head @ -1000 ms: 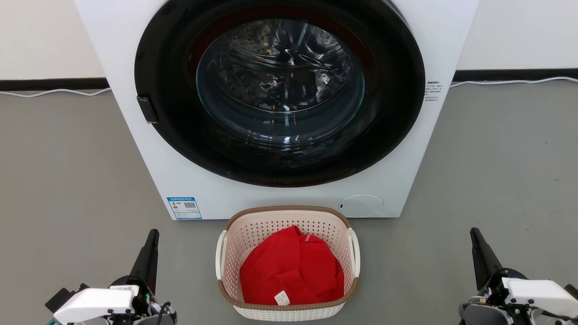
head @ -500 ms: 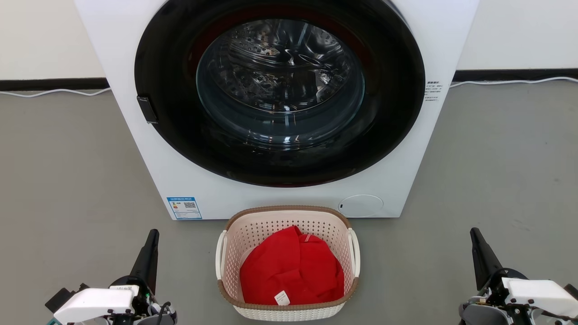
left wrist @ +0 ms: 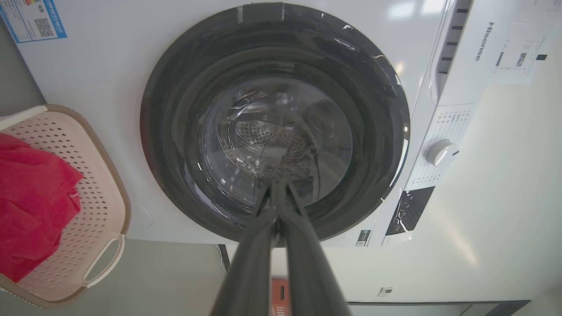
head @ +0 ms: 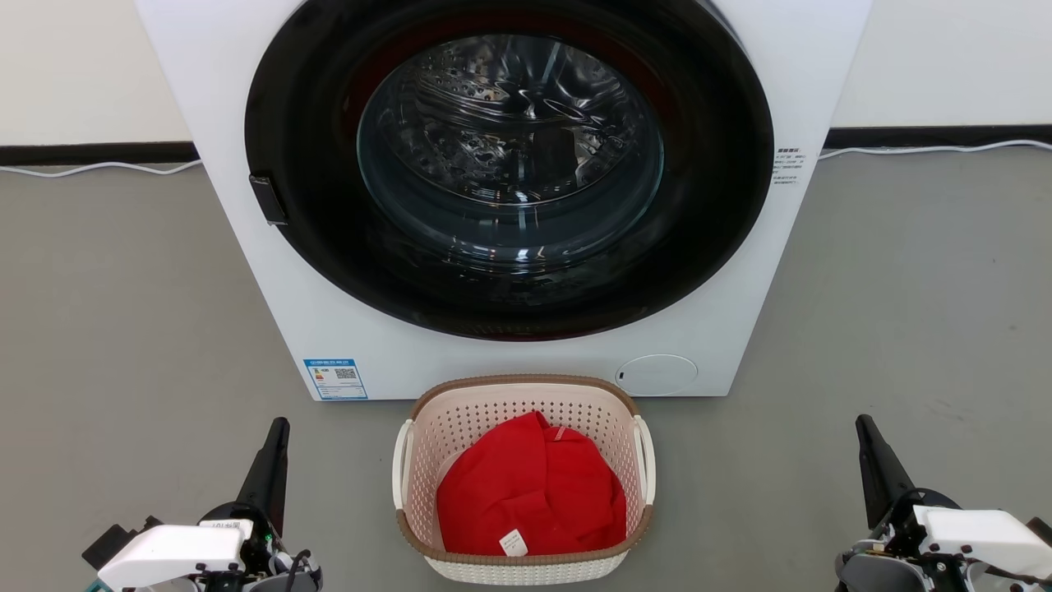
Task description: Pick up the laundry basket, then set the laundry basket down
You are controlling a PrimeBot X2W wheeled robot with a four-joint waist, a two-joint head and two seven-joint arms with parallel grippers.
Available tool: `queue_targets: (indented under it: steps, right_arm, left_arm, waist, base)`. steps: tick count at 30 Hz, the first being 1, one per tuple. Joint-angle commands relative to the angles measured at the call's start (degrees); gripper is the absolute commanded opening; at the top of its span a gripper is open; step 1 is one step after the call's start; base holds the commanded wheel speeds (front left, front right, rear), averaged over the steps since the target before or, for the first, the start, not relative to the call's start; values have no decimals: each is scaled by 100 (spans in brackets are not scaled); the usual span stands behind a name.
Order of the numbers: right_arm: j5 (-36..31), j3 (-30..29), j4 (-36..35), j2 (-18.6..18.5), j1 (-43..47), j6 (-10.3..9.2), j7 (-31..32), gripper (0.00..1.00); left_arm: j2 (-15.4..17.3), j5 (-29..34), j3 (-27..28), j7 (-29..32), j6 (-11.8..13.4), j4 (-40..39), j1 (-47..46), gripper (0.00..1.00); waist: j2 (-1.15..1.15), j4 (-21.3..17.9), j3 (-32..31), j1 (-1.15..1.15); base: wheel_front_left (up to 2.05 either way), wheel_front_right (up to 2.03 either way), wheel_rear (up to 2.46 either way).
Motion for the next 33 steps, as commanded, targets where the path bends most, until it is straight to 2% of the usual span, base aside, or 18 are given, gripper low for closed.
queue_targets:
  steps: [1,14,15,16,19,26,29,33]
  right_arm:
    - [-17,107,-166,-21,-332,1,58,0]
    - [-17,107,-166,-21,-332,1,58,0]
    - [-17,107,-166,-21,-332,1,58,100]
    - [0,9,21,0,30,0,-1,100]
    - [0,37,193,27,159,0,-8,100]
    - [6,221,165,25,144,0,-125,100]
    - [7,291,169,23,141,0,-175,100]
    - [-19,362,176,22,119,0,-225,100]
  left_arm:
    - [64,10,164,34,-42,-128,-298,0]
    - [64,10,164,34,-42,-128,-298,0]
    - [64,10,164,34,-42,-128,-298,100]
    - [-5,0,0,-8,1,23,16,100]
    - [-49,3,-11,-16,2,208,169,100]
    - [-43,70,-66,-134,0,102,220,100]
    - [-40,116,-83,-184,-1,51,251,100]
    - [-37,202,-95,-235,-3,-8,270,100]
  waist:
    - [0,0,0,0]
    - [0,0,0,0]
    - [0,0,0,0]
    - [0,0,0,0]
    - [0,1,1,0]
    - [0,6,-10,13]
    - [0,8,-2,2]
    - [0,11,3,1]
  base:
    - [0,0,0]
    - [0,0,0]
    - [0,0,0]
    - [0,0,0]
    - [0,0,0]
    - [0,0,0]
    - [0,0,0]
    - [0,0,0]
